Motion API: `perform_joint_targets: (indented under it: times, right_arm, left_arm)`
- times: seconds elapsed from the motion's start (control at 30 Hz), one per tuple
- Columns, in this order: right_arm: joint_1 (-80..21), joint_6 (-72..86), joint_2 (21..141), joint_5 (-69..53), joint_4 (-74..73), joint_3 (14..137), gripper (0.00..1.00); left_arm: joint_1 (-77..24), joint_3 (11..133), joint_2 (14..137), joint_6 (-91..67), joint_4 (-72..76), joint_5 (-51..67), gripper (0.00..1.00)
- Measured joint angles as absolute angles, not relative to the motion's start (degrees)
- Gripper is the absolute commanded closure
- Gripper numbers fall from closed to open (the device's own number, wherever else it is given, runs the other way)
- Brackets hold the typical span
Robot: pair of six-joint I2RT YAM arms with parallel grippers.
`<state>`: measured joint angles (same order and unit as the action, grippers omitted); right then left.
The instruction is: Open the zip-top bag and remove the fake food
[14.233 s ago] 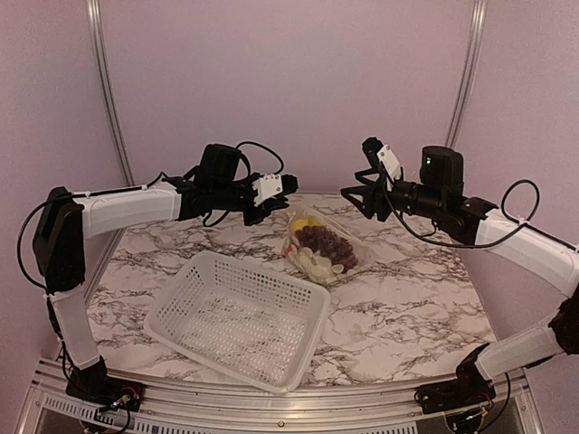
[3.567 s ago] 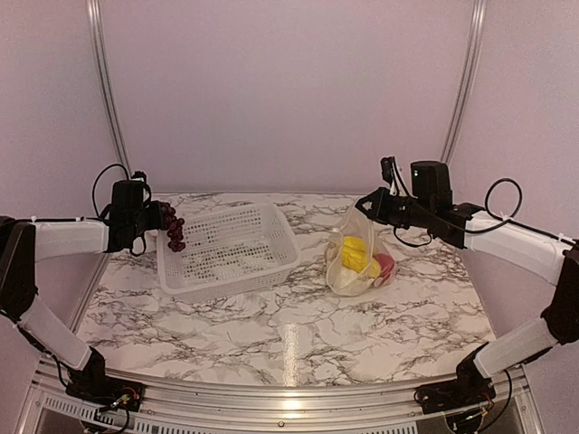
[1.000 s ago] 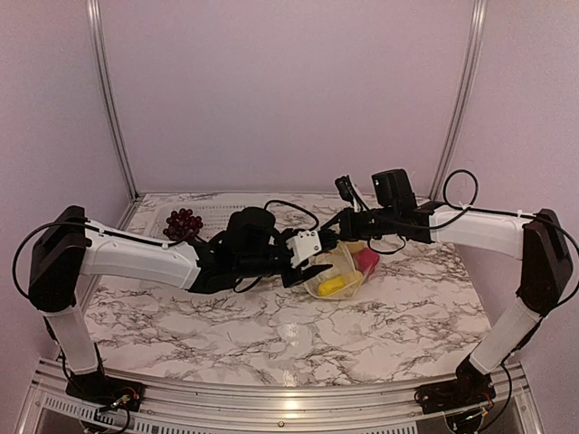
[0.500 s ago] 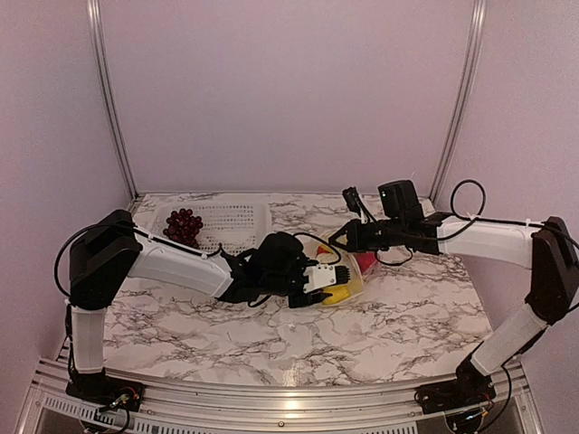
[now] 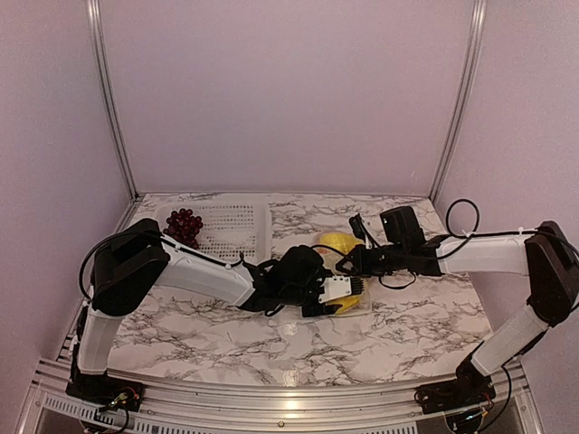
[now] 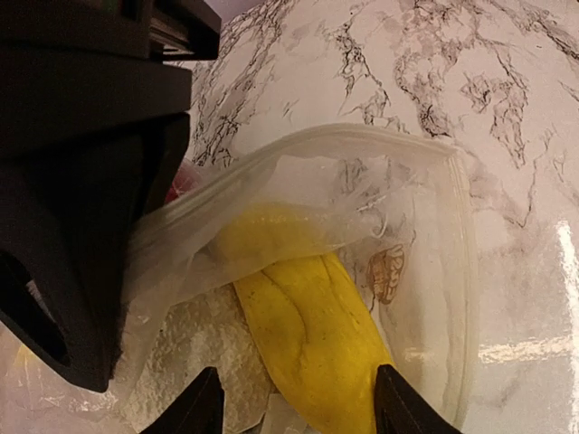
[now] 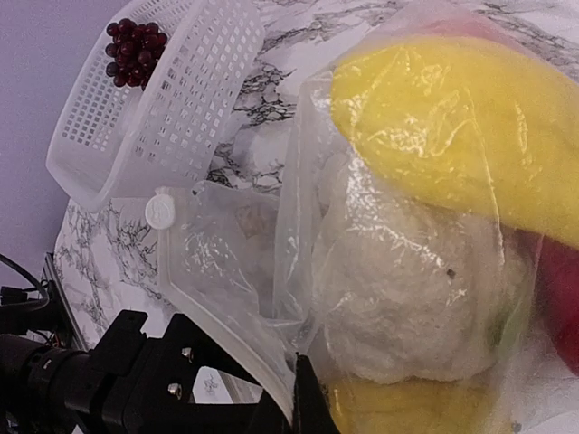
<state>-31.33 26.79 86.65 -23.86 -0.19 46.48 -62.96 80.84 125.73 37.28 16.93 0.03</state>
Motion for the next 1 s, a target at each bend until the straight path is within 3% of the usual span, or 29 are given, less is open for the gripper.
perform_joint_targets:
  times: [0.43,0.53,0.67,1.0]
  right_arm:
    - [-31.3,29.0,84.2,-20.4,2.8,42.5,1.00]
    - [-31.3,29.1,84.0,-20.2,2.9,42.3,1.00]
    - [-31.2,29.3,83.4,-19.9,3.0,42.2,1.00]
    - [-30.5,29.3,83.3,-20.0,3.1,42.0,1.00]
  left_arm:
    - [-63.2,81.6,128.8,27.1,16.9,-0.3,0.45]
    - [-63.2,81.6,129.3,24.6,17.0,-0.9,0.61]
    - [-63.2,81.5,129.3,23.0,17.0,-1.8,0.73]
    - [-63.2,78.1,122.4,20.0,12.0,-6.0,0.70]
